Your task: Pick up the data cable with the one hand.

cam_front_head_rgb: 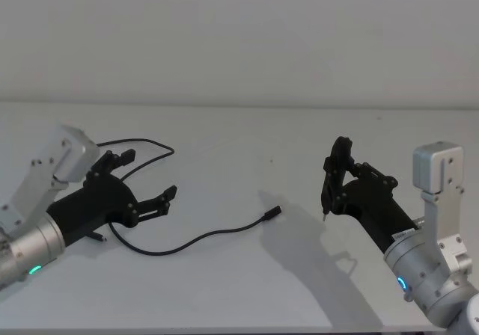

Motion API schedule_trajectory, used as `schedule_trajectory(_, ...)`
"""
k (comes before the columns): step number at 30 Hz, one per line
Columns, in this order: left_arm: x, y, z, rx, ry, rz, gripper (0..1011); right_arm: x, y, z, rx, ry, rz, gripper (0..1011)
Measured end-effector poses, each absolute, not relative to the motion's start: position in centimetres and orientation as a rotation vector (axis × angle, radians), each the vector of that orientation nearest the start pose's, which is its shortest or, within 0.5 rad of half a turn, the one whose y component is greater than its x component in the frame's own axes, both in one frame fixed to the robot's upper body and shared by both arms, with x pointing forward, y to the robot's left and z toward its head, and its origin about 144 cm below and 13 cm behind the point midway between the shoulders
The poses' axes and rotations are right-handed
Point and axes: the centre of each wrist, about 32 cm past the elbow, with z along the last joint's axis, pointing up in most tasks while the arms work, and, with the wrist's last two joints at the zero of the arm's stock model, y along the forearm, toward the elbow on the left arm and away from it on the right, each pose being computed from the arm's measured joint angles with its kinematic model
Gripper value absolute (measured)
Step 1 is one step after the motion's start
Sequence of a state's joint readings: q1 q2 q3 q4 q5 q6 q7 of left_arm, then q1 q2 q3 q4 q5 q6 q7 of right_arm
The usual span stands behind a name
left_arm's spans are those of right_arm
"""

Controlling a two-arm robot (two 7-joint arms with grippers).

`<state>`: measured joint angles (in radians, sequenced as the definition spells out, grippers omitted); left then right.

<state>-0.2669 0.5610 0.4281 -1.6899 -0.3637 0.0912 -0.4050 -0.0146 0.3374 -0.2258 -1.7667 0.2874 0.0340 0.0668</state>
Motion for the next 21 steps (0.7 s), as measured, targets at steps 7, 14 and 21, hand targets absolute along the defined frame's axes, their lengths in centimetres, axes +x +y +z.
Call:
schedule_trajectory(7,50.5,26.8,125.0,0.216,-0.182,0.646,1001,44.3,-23.7,118.9,0.026,-0.075,-1.229,275)
schedule_trajectory(14,51.6,27.7,125.9,0.288,-0.129,0.549,1001,44.3,-23.7,118.9,0.026,-0.075,-1.229,274)
schedule_trajectory(21,52.8,27.8,126.3,0.345,-0.082,0.489,1001,44.3,-23.7,118.9,0.026,-0.075,-1.229,275)
